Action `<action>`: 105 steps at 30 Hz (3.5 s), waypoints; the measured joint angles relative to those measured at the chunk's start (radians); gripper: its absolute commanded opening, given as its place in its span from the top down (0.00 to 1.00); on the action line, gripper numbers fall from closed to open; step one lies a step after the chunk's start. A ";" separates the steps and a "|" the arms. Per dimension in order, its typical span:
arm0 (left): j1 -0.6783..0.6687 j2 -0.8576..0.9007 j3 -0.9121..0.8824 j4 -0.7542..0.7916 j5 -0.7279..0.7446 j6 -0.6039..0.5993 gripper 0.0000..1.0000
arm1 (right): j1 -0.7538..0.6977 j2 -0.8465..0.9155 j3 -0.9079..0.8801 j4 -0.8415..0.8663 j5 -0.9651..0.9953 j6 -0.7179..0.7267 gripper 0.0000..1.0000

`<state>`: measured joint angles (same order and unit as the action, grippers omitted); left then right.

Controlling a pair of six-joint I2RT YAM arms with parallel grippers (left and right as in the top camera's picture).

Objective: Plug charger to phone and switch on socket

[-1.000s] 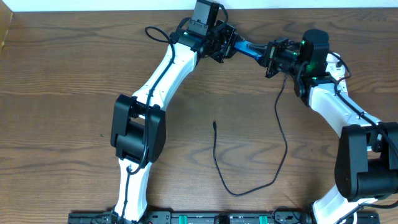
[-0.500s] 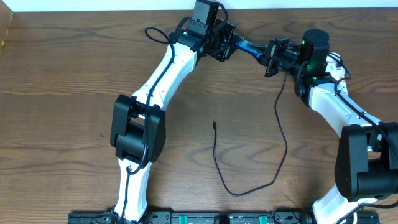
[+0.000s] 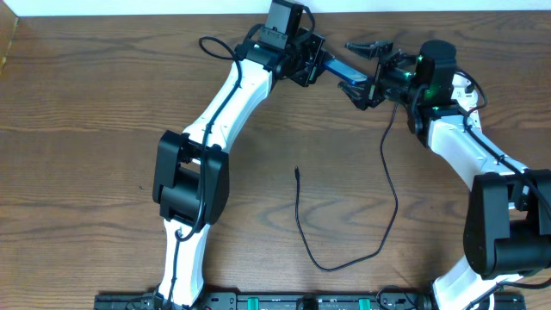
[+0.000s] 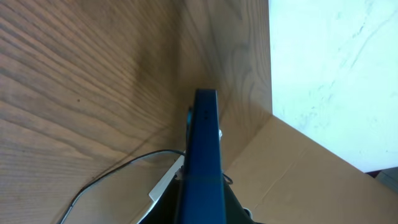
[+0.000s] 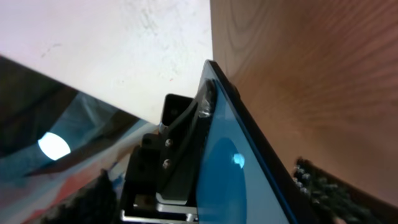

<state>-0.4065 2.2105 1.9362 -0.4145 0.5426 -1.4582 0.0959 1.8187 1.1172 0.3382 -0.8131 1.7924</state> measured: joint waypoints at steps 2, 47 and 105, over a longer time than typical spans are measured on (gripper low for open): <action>0.009 0.000 0.000 0.000 0.002 0.001 0.93 | -0.009 0.000 0.000 0.000 -0.004 -0.032 0.01; 0.547 0.000 0.000 -0.050 0.978 0.909 0.93 | 0.515 0.000 0.011 -0.868 0.660 -1.033 0.02; 0.547 0.000 0.000 -0.050 0.978 0.913 0.93 | 0.584 0.267 0.447 -1.266 0.687 -1.268 0.99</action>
<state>0.1406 2.2105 1.9358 -0.4644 1.5211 -0.5449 0.6800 2.0853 1.5646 -0.9279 -0.1261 0.5247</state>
